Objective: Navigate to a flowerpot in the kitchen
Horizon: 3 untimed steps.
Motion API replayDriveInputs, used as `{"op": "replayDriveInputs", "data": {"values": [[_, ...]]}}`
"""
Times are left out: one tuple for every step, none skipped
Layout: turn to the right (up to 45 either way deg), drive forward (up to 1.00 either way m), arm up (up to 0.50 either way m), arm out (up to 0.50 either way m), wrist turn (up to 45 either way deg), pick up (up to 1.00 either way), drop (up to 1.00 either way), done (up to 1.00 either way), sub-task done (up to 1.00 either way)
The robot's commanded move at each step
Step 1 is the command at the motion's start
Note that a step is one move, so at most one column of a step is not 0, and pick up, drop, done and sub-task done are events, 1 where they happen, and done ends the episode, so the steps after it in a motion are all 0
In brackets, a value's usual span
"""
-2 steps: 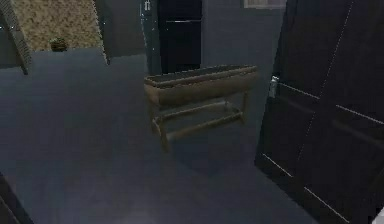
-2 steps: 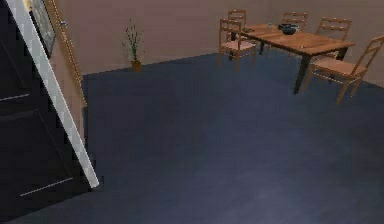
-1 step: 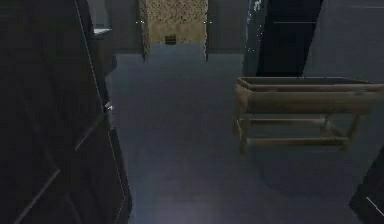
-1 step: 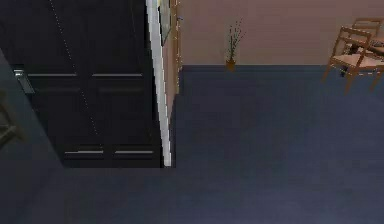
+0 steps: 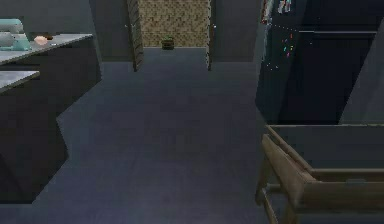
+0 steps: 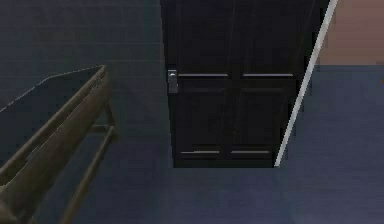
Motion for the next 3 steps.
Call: {"op": "replayDriveInputs", "data": {"values": [[-6.0,0.0,0.0,0.0,0.0,0.0,0.0,0.0,0.0],[0.0,0.4,0.0,0.0,0.0,0.0,0.0,0.0,0.0],[-21.0,0.0,0.0,0.0,0.0,0.0,0.0,0.0,0.0]]}}
